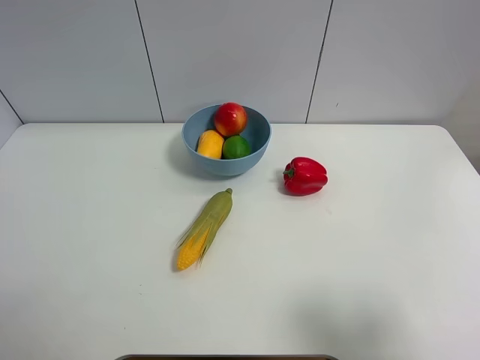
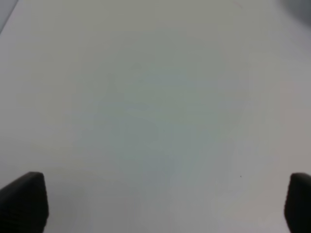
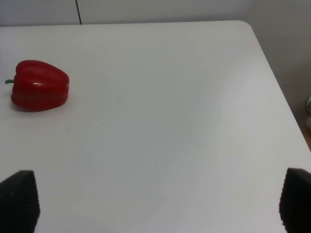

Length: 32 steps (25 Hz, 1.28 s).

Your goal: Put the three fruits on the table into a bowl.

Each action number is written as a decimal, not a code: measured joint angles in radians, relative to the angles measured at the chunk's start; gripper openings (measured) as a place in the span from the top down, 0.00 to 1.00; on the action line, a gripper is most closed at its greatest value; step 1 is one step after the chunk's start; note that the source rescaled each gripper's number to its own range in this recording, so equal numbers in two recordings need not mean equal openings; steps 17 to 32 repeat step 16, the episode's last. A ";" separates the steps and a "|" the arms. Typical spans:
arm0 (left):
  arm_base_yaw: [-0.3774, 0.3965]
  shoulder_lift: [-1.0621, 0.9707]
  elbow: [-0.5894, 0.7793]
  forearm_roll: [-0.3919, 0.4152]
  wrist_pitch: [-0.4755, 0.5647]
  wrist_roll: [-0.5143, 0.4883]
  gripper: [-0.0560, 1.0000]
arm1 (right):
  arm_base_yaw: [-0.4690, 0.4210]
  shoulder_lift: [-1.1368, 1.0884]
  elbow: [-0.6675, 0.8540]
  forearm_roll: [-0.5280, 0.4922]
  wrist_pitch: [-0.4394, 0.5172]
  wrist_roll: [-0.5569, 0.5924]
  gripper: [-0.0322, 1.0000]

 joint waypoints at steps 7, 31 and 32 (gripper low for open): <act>0.000 0.000 0.000 0.000 0.000 0.000 0.00 | 0.000 0.000 0.000 0.000 0.000 0.000 0.00; 0.000 0.000 0.000 0.000 0.000 0.000 0.00 | 0.000 0.000 0.000 0.000 0.000 0.000 0.00; 0.000 0.000 0.000 0.000 0.000 0.000 0.00 | 0.000 0.000 0.000 0.000 0.000 0.000 0.00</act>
